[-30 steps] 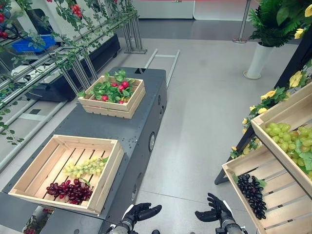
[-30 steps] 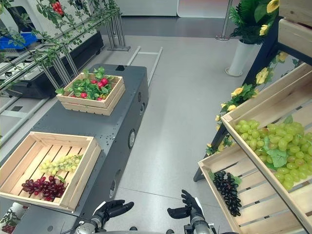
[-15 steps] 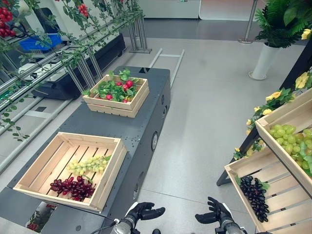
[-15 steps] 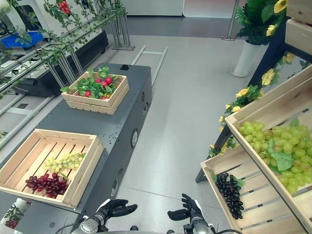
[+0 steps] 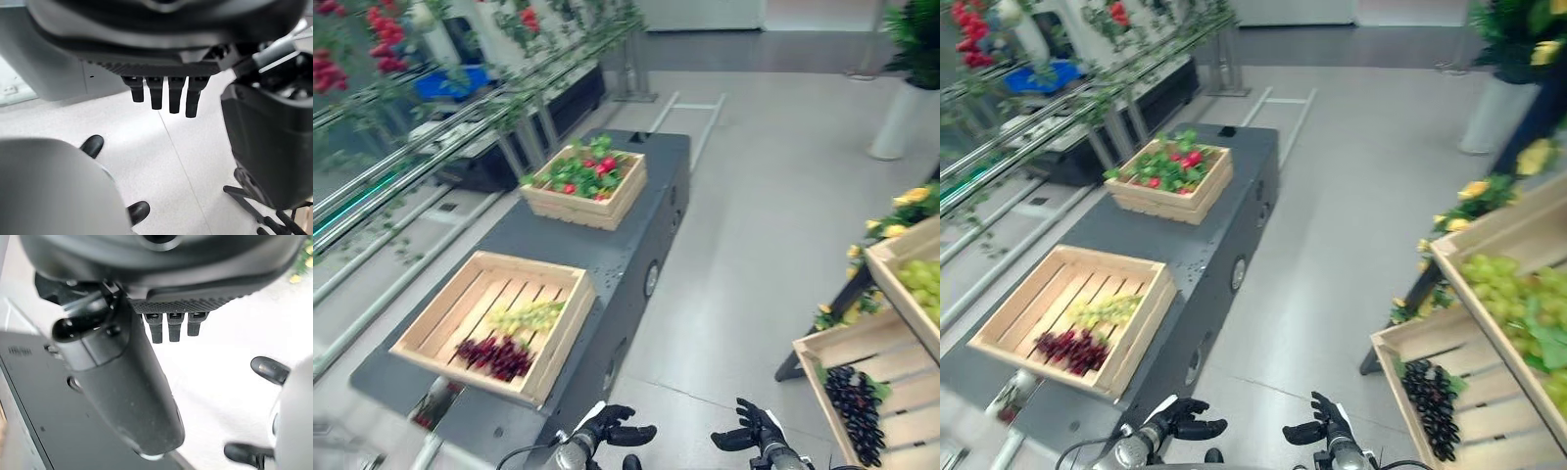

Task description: Pick up the fruits from the basket on one side to the basket on the other side

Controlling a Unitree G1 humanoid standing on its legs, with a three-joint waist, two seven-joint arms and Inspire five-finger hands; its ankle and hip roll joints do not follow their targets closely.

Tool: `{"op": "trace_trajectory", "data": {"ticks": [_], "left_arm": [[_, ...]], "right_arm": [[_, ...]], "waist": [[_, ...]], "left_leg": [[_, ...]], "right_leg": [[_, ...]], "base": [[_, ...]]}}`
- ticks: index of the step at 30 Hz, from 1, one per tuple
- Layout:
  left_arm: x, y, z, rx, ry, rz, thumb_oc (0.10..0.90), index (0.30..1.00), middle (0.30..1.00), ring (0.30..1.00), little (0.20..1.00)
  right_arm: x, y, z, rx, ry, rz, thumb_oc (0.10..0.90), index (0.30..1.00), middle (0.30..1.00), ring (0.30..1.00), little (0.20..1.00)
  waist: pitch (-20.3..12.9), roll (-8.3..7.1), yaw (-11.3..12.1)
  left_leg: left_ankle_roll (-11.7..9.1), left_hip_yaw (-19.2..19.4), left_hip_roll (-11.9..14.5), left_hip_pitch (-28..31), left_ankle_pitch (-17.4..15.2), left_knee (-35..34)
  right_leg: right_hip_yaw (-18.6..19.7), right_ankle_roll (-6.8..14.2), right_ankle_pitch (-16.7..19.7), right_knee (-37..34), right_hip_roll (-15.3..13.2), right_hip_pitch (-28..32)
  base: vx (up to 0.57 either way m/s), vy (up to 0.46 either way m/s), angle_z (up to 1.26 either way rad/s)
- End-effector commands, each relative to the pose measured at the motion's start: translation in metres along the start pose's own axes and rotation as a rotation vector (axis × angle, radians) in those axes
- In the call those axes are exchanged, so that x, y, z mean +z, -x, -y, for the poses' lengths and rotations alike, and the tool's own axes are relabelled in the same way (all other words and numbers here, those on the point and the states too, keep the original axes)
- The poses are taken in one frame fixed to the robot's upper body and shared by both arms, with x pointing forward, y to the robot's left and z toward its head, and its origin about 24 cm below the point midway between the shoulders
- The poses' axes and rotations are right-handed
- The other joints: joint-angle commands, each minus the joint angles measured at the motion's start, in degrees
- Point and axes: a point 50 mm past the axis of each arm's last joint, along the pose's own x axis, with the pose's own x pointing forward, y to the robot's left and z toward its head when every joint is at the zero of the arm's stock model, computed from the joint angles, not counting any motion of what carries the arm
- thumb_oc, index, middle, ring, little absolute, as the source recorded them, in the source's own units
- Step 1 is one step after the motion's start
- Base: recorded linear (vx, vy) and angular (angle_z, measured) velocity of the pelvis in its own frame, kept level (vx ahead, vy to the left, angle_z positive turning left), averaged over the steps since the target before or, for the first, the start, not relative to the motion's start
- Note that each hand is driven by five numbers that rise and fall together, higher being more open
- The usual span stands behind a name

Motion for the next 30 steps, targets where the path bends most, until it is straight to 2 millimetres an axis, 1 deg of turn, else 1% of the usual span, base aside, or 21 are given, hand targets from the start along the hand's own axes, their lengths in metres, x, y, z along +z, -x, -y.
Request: {"op": "trace_trajectory", "data": {"ticks": [1, 3, 4, 5, 7, 8, 9, 10, 11, 13, 14, 15, 16, 18, 19, 20, 21, 23, 24, 25, 30], "left_arm": [[0.027, -0.006, -0.03, 0.139, -0.001, 0.145, 0.8, 0.9, 0.9, 0.9, 0.9], [0.03, -0.005, -0.032, 0.166, -0.003, 0.181, 0.8, 0.9, 0.9, 0.9, 0.9], [0.033, -0.004, -0.036, 0.203, 0.002, 0.212, 0.8, 0.9, 0.9, 0.9, 0.9], [0.036, -0.002, -0.041, 0.235, 0.007, 0.25, 0.8, 0.9, 0.9, 0.9, 0.9], [0.05, 0.003, -0.052, 0.329, -0.005, 0.371, 0.8, 0.9, 0.9, 0.9, 0.9], [0.06, 0.007, -0.058, 0.369, -0.04, 0.444, 0.8, 0.9, 0.9, 0.9, 0.9], [0.07, 0.01, -0.065, 0.406, -0.067, 0.498, 0.8, 0.9, 0.9, 0.9, 0.9], [0.09, 0.017, -0.084, 0.493, -0.089, 0.593, 0.8, 0.9, 0.9, 0.9, 0.9], [0.093, 0.019, -0.088, 0.515, -0.089, 0.612, 0.8, 0.9, 0.9, 0.9, 0.9], [0.117, 0.029, -0.108, 0.599, -0.102, 0.709, 0.8, 0.9, 0.9, 0.9, 0.9], [0.138, 0.035, -0.119, 0.637, -0.115, 0.789, 0.8, 0.9, 0.9, 0.9, 0.9], [0.149, 0.038, -0.124, 0.655, -0.134, 0.833, 0.8, 0.9, 0.9, 0.9, 0.9], [0.157, 0.042, -0.126, 0.688, -0.146, 0.877, 0.8, 0.9, 0.9, 0.9, 0.9], [0.167, 0.051, -0.133, 0.752, -0.121, 0.935, 0.8, 0.9, 0.9, 0.9, 0.9], [0.172, 0.063, -0.143, 0.793, -0.121, 0.995, 0.8, 0.9, 0.9, 0.9, 0.9], [0.174, 0.069, -0.147, 0.802, -0.129, 1.013, 0.8, 0.9, 0.9, 0.9, 0.9], [0.178, 0.082, -0.157, 0.837, -0.127, 1.07, 0.8, 0.9, 0.9, 0.9, 0.9], [0.185, 0.098, -0.171, 0.871, -0.1, 1.134, 0.8, 0.9, 0.9, 0.9, 0.9], [0.187, 0.1, -0.172, 0.87, -0.098, 1.136, 0.8, 0.9, 0.9, 0.9, 0.9], [0.195, 0.111, -0.182, 0.888, -0.085, 1.168, 0.8, 0.9, 0.9, 0.9, 0.9], [0.21, 0.135, -0.207, 1.005, -0.091, 1.199, 0.8, 0.9, 0.9, 0.9, 0.9]], "right_arm": [[0.045, -0.012, -0.008, -0.037, -0.093, 0.139, 0.8, 0.9, 0.9, 0.9, 0.9], [0.046, -0.011, -0.007, -0.052, -0.129, 0.149, 0.8, 0.9, 0.9, 0.9, 0.9], [0.048, -0.011, -0.007, -0.061, -0.162, 0.163, 0.8, 0.9, 0.9, 0.9, 0.9], [0.05, -0.011, -0.007, -0.064, -0.187, 0.179, 0.8, 0.9, 0.9, 0.9, 0.9], [0.057, -0.01, -0.003, -0.084, -0.19, 0.233, 0.8, 0.9, 0.9, 0.9, 0.9], [0.062, -0.009, 0.0, -0.077, -0.189, 0.263, 0.8, 0.9, 0.9, 0.9, 0.9], [0.066, -0.009, 0.002, -0.06, -0.189, 0.284, 0.8, 0.9, 0.9, 0.9, 0.9], [0.075, -0.009, 0.003, -0.03, -0.203, 0.327, 0.8, 0.9, 0.9, 0.9, 0.9], [0.076, -0.009, 0.002, -0.022, -0.199, 0.336, 0.8, 0.9, 0.9, 0.9, 0.9], [0.088, -0.008, 0.004, -0.006, -0.231, 0.387, 0.8, 0.9, 0.9, 0.9, 0.9], [0.099, -0.009, 0.008, -0.009, -0.272, 0.422, 0.8, 0.9, 0.9, 0.9, 0.9], [0.103, -0.01, 0.01, -0.012, -0.29, 0.432, 0.8, 0.9, 0.9, 0.9, 0.9], [0.106, -0.011, 0.01, -0.008, -0.288, 0.432, 0.8, 0.9, 0.9, 0.9, 0.9], [0.106, -0.012, 0.003, 0.011, -0.239, 0.412, 0.8, 0.9, 0.9, 0.9, 0.9], [0.104, -0.01, 0.0, 0.033, -0.227, 0.411, 0.8, 0.9, 0.9, 0.9, 0.9], [0.103, -0.01, 0.001, 0.035, -0.219, 0.409, 0.8, 0.9, 0.9, 0.9, 0.9], [0.098, -0.008, 0.003, 0.034, -0.193, 0.401, 0.8, 0.9, 0.9, 0.9, 0.9], [0.092, -0.007, 0.012, 0.007, -0.212, 0.386, 0.8, 0.9, 0.9, 0.9, 0.9], [0.091, -0.007, 0.013, 0.004, -0.216, 0.384, 0.8, 0.9, 0.9, 0.9, 0.9], [0.088, -0.006, 0.019, -0.018, -0.23, 0.377, 0.8, 0.9, 0.9, 0.9, 0.9], [0.073, -0.006, 0.027, -0.031, -0.227, 0.327, 0.8, 0.9, 0.9, 0.9, 0.9]], "waist": [[4.0, -1.94, 2.6], [3.9, -2.03, 3.0], [3.9, -2.16, 3.1], [4.2, -2.23, 3.0], [5.8, -2.09, 2.5], [6.9, -2.0, 2.3], [7.6, -1.94, 2.2], [8.3, -1.62, 1.7], [8.4, -1.58, 1.6], [8.9, -1.32, 1.2], [9.3, -1.45, 0.6], [9.1, -1.5, 0.5], [8.8, -1.5, 0.4], [7.5, -1.58, 1.1], [6.6, -1.84, 2.0], [6.2, -1.97, 2.3], [5.3, -2.3, 2.6], [4.7, -2.58, 2.6], [4.7, -2.6, 2.5], [4.6, -2.7, 2.5], [4.4, -2.19, 2.1]], "left_leg": [[0.7, -2.6, -2.2, 1.9, -5.0, -0.2], [1.2, -3.0, -2.4, 2.0, -5.3, -0.2], [1.9, -3.2, -2.8, 2.1, -5.6, -0.2], [2.7, -3.4, -3.4, 2.1, -5.8, -0.2], [3.9, -4.2, -4.6, 2.0, -5.8, -0.2], [4.2, -4.8, -4.8, 1.9, -5.9, -0.2], [4.1, -5.5, -4.7, 1.8, -5.8, -0.2], [3.8, -7.7, -4.2, 0.7, -5.2, -0.2], [3.7, -8.2, -4.2, 0.6, -5.2, -0.2], [3.4, -10.3, -3.7, -0.2, -5.5, -0.2], [3.6, -12.0, -4.1, -1.1, -6.0, -0.2], [3.8, -13.1, -4.3, -2.0, -6.2, -0.2], [3.9, -14.5, -4.5, -2.6, -6.1, -0.2], [3.6, -14.4, -4.1, -3.3, -5.3, -0.2], [3.0, -13.6, -3.5, -3.1, -4.9, -0.2], [2.8, -13.4, -3.4, -3.0, -4.8, -0.2], [2.3, -12.3, -2.9, -2.6, -4.3, -0.2], [1.5, -10.7, -2.0, -2.5, -3.9, 0.6], [1.4, -10.5, -1.9, -2.5, -4.0, 0.8], [1.0, -9.8, -1.4, -2.7, -4.1, 2.2], [0.6, -11.4, -1.3, -2.2, -5.0, 4.4]], "right_leg": [[7.1, -1.1, -5.6, 8.5, -0.2, -1.1], [6.7, -0.7, -6.7, 10.9, -0.9, -1.4], [6.4, 0.1, -6.8, 15.5, -1.9, -2.7], [7.0, 1.1, -5.3, 22.7, -3.9, -5.4], [10.5, 2.4, -1.9, 38.5, -7.3, -13.0], [12.2, 2.3, -0.7, 41.6, -7.5, -15.8], [13.7, 2.1, -0.6, 41.1, -6.4, -17.0], [16.5, 1.0, -0.2, 34.8, -2.5, -18.7], [16.9, 0.9, -0.3, 33.5, -1.9, -18.6], [20.4, 0.4, 0.9, 18.9, 0.0, -18.9], [23.1, 0.7, 2.3, 11.3, 1.4, -18.9], [24.2, 0.6, 3.0, 8.6, 1.9, -18.7], [25.3, 0.3, 2.4, 8.1, 2.5, -17.6], [23.6, 0.0, 1.7, 7.5, 2.2, -15.3], [21.1, 0.0, 1.3, 6.5, 1.6, -12.7], [20.6, -0.1, 1.1, 5.9, 1.7, -11.7], [19.3, -0.5, 0.6, 4.9, 1.7, -9.6], [17.3, -1.0, -0.2, 4.6, 1.3, -7.8], [17.1, -1.0, -0.3, 4.8, 1.2, -7.7], [15.8, -1.3, -1.0, 5.7, 0.6, -7.1], [15.6, -1.6, -2.8, 8.4, -0.6, -6.5]], "base": [[0.08, 0.257, 0.87], [0.06, 0.188, 0.73], [0.05, 0.203, 0.47], [0.06, 0.285, 0.39], [0.01, 0.229, 0.34], [-0.03, 0.078, 0.39], [-0.05, -0.09, 0.44], [-0.02, -0.135, 0.47], [-0.01, -0.173, 0.51], [-0.02, -0.202, 0.75], [-0.08, -0.27, 1.03], [-0.06, -0.282, 0.89], [0.06, -0.24, 1.11], [0.15, -0.205, 1.24], [0.18, -0.147, 1.04], [0.25, -0.168, 0.85], [0.18, -0.101, 0.41], [0.13, -0.055, 0.26], [0.1, 0.014, 0.29], [0.11, 0.056, 0.31], [0.13, 0.078, 0.27]]}}
